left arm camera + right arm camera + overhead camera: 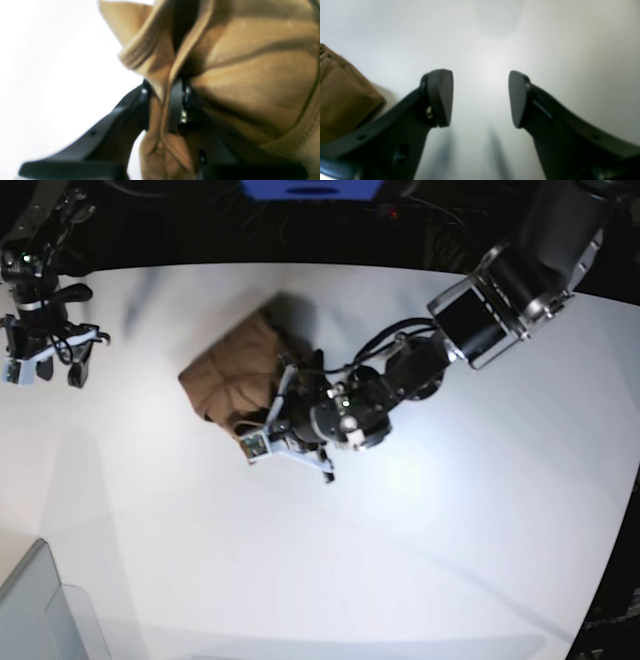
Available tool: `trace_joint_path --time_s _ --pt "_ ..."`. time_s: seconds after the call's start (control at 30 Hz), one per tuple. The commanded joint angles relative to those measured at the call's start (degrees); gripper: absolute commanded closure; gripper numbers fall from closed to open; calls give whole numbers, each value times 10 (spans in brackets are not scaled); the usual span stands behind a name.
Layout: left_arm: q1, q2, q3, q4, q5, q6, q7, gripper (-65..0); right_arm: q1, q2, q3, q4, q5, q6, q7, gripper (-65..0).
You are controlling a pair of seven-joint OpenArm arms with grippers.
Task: Layout the t-shirt on the table in an organized manner, then fold the t-shirt properly
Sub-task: 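Press and tuck the bundle's edges with the left gripper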
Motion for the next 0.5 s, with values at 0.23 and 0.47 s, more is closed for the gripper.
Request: trace_joint_path --time_s 0.23,0.47 --pt "-6 75 28 -24 234 -120 -14 0 -6 -18 47 9 8 5 9 -355" --pt "8 98 22 -42 340 -160 -31 0 -6 -25 53 9 8 6 9 -355"
